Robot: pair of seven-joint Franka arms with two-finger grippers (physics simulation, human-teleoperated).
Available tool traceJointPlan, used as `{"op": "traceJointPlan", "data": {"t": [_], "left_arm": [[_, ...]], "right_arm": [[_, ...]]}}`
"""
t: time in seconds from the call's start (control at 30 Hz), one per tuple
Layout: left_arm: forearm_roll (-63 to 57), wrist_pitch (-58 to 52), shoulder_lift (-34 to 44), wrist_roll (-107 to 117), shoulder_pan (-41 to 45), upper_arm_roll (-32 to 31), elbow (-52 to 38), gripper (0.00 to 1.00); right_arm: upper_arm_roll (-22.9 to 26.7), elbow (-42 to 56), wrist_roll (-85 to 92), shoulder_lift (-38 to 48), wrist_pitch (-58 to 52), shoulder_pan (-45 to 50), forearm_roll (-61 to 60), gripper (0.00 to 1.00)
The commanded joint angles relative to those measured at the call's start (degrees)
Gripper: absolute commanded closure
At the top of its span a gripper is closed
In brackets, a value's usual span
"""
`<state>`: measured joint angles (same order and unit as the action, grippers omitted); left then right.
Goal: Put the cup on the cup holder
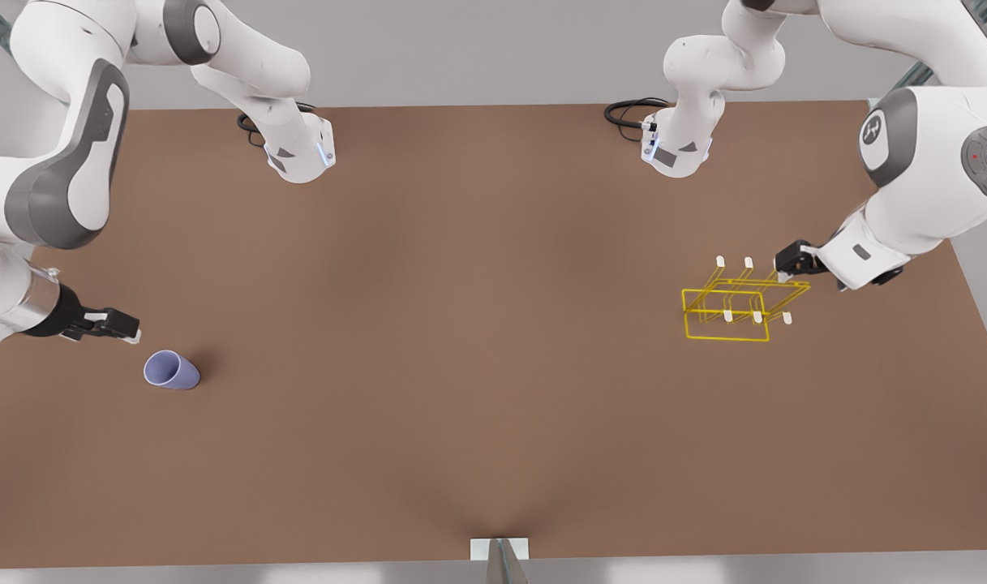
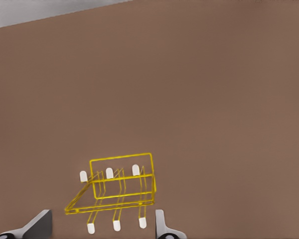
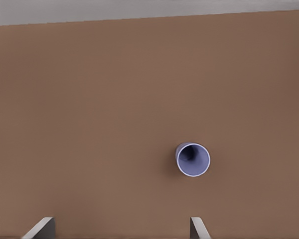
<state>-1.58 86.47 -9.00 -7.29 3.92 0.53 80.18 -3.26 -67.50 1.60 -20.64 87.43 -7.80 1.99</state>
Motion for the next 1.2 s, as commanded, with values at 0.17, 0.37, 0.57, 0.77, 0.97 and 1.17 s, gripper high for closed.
{"op": "traceJointPlan", "data": {"t": [0.17, 0.37, 0.57, 0.77, 0.97, 1.17], "left_arm": [[-0.17, 2.39, -1.72, 0.35, 0.03, 0.09, -0.03, 0.00], [0.00, 3.27, -2.52, 0.26, 0.03, 0.88, -0.03, 0.00], [0.00, 3.35, -3.04, 0.26, 0.03, 1.23, -0.03, 0.00], [0.00, 3.62, -3.48, 0.26, 0.03, 1.58, -0.03, 0.00], [0.00, 4.85, -4.54, 0.26, -0.06, 2.11, -0.03, 0.00], [0.09, 5.29, -5.15, 0.26, -0.06, 2.81, -0.03, 0.00]], "right_arm": [[0.01, 0.00, 0.51, -0.10, 0.63, 0.42, 0.20, 0.00], [0.36, -3.69, 0.78, -0.10, -1.83, 0.60, 2.67, 0.00], [0.54, -20.19, 5.87, 3.06, 17.40, -2.83, 1.96, 0.00], [5.54, -28.91, 14.30, 2.10, 24.01, -2.04, 1.61, 0.00], [10.12, -29.08, 25.82, -2.74, 31.30, -1.69, 2.40, 0.00], [9.59, -31.64, 24.33, -3.08, 37.28, 1.92, 1.61, 0.00]]}}
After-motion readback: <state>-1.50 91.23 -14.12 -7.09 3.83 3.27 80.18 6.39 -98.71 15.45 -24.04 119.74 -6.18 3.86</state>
